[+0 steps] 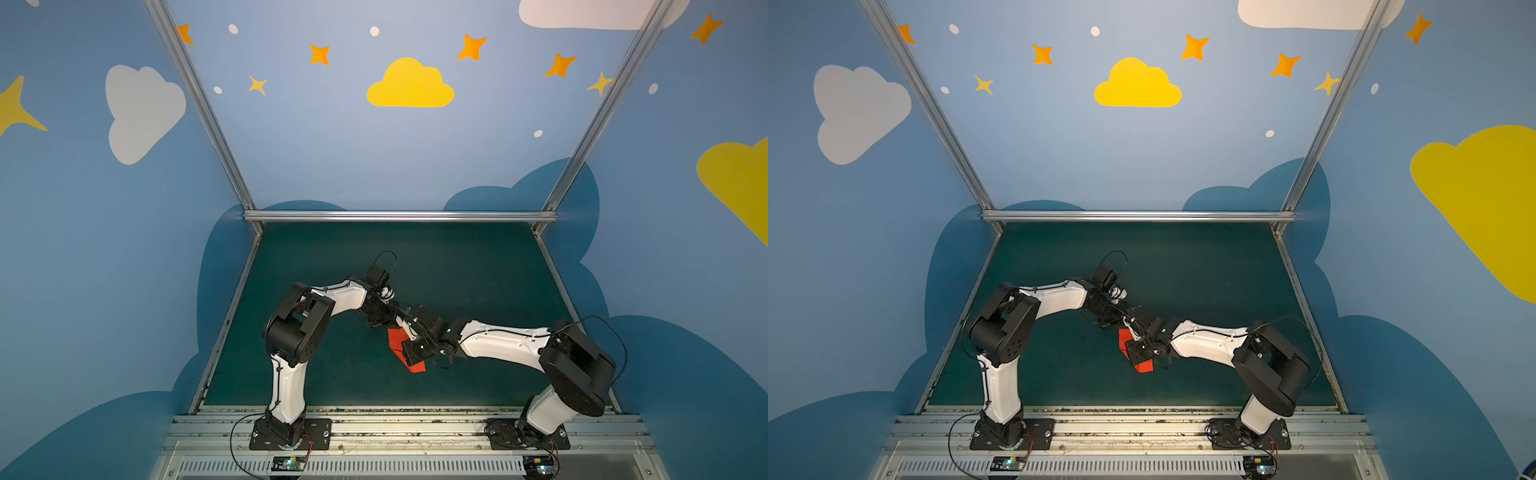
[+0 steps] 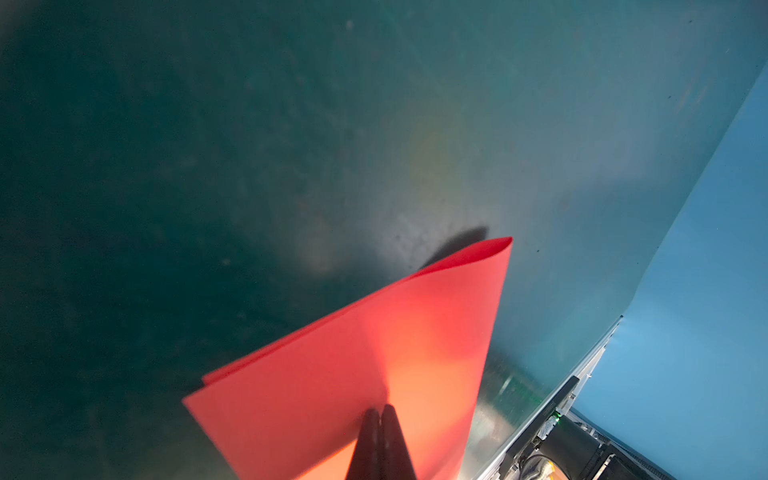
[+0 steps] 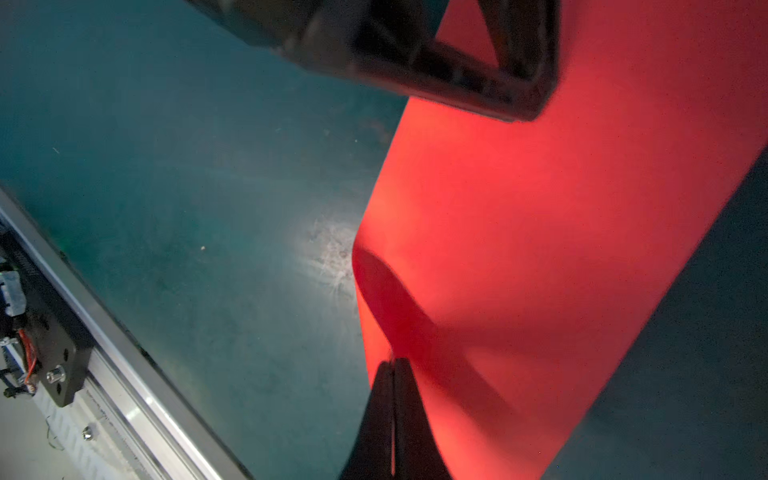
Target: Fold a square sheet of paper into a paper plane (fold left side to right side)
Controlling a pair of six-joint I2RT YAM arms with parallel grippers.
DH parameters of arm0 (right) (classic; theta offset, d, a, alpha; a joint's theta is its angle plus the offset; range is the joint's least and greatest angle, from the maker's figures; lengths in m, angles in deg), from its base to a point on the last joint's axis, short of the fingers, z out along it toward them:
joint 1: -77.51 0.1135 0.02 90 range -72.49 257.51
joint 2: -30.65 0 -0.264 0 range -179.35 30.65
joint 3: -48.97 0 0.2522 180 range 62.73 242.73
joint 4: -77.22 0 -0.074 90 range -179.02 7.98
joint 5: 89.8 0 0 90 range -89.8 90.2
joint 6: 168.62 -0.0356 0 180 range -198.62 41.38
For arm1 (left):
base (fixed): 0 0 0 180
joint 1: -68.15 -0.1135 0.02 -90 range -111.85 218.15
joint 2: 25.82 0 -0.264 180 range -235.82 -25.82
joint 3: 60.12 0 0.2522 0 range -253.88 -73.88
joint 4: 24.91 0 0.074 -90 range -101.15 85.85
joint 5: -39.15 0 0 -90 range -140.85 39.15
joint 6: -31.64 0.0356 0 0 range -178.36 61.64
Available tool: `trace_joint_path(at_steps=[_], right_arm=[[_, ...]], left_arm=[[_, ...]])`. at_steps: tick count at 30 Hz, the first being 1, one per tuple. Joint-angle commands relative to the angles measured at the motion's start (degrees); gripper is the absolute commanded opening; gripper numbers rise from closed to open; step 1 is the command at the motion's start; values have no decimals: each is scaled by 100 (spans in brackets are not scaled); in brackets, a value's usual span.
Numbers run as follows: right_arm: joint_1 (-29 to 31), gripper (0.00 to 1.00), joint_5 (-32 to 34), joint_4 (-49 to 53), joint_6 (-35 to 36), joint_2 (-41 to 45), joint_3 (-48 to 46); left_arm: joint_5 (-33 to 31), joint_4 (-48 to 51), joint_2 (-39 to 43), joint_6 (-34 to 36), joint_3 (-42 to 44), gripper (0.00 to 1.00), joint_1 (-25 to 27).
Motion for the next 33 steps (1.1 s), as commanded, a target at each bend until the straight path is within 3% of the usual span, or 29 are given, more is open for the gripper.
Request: trace_joint_path(at_steps=[1, 14, 33], right_arm=[[-124, 0, -56, 7, 102, 147, -62], [-620, 0, -242, 86, 409, -47, 126], [-836, 0, -399, 50, 518, -352, 263]], left_arm=[[-449, 292, -271, 188, 46, 3, 45], [-453, 294, -319, 230, 55, 4, 65], [-410, 248, -327, 226, 73, 3, 81]])
